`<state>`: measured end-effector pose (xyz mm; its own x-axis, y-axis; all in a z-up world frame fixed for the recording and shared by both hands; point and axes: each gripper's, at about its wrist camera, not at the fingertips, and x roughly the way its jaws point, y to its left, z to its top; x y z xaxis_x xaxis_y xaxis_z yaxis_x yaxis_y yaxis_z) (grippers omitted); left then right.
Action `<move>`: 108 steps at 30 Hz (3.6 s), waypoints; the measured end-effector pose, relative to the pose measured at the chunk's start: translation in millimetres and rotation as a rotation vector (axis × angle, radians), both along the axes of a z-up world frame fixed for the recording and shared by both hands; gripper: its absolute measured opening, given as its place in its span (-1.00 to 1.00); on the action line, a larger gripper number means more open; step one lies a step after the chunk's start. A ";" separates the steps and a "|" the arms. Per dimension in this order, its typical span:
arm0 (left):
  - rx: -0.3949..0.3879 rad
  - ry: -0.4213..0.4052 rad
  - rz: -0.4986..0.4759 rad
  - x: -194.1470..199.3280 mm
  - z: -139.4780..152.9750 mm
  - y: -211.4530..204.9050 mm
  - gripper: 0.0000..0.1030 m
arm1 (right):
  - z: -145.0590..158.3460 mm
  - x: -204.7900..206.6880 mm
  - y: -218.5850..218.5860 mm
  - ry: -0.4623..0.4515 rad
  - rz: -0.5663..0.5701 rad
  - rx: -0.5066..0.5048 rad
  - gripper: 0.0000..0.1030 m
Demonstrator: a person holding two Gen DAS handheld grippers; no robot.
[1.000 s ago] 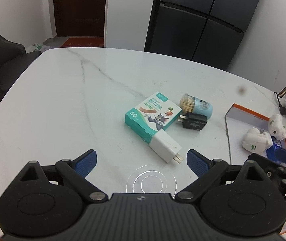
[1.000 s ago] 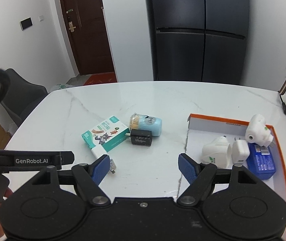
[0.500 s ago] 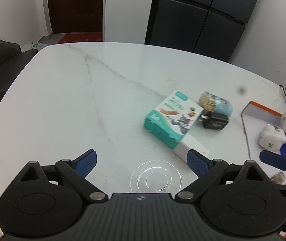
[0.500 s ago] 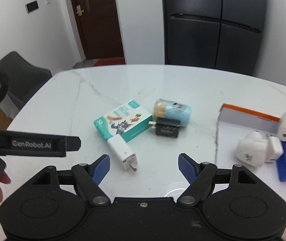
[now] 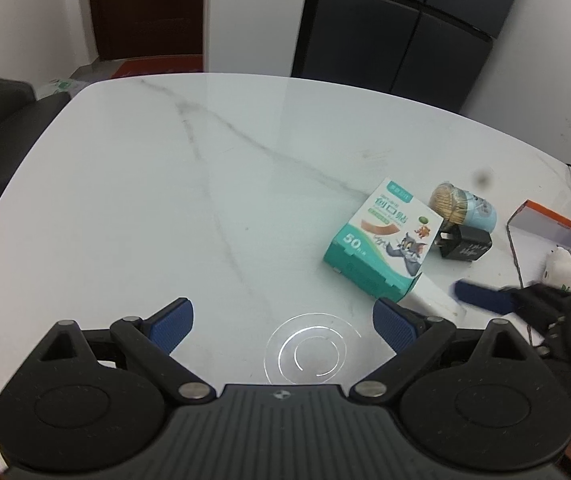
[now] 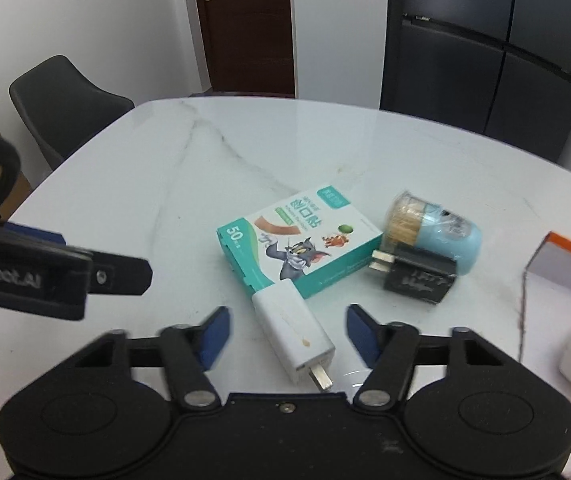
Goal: Organize rigid objects
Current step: 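Grasp the white USB charger with the right tool while the left grasps the bandage box, then lift the bandage box with the left tool while the right lifts the USB charger, then carry the bandage box and USB charger over the tray box with both tools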
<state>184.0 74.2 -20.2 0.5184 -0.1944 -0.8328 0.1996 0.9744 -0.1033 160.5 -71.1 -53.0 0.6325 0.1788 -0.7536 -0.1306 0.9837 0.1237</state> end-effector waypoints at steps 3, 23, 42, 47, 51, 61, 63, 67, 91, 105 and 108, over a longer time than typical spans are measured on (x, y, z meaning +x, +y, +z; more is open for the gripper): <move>0.007 -0.006 -0.048 8.4 -2.6 -9.8 1.00 | -5.3 0.6 -3.7 0.010 -0.011 0.020 -0.36; 0.101 -0.033 -0.279 63.5 -58.7 -98.5 0.84 | 28.3 -82.0 -55.2 0.001 -0.241 0.067 -0.38; 0.077 -0.130 -0.125 -83.9 6.8 -51.1 0.38 | 61.2 -113.8 -53.8 -0.049 -0.267 0.019 -0.38; 0.051 -0.122 -0.022 -113.9 22.6 -46.9 0.38 | 77.2 -125.9 -48.5 -0.077 -0.235 0.007 -0.38; 0.058 -0.130 0.013 -133.3 33.4 -48.2 0.38 | 87.2 -137.2 -46.2 -0.087 -0.210 0.007 -0.37; 0.043 -0.189 0.079 -160.3 58.9 -64.1 0.38 | 115.1 -166.6 -57.9 -0.145 -0.195 0.014 -0.37; 0.043 -0.196 0.082 -165.9 61.5 -68.2 0.38 | 117.9 -172.0 -62.3 -0.152 -0.200 0.017 -0.37; 0.039 -0.207 0.070 -171.2 64.5 -80.7 0.38 | 121.7 -181.9 -73.0 -0.157 -0.218 0.019 -0.38; -0.042 -0.194 -0.101 -206.8 67.0 -150.8 0.38 | 131.0 -240.9 -140.2 -0.176 -0.360 0.005 -0.37; -0.031 -0.186 -0.189 -224.1 62.9 -187.0 0.38 | 128.0 -275.7 -173.5 -0.164 -0.465 -0.004 -0.37; -0.033 -0.186 -0.210 -226.7 61.8 -196.4 0.38 | 128.6 -282.5 -180.9 -0.164 -0.488 -0.006 -0.37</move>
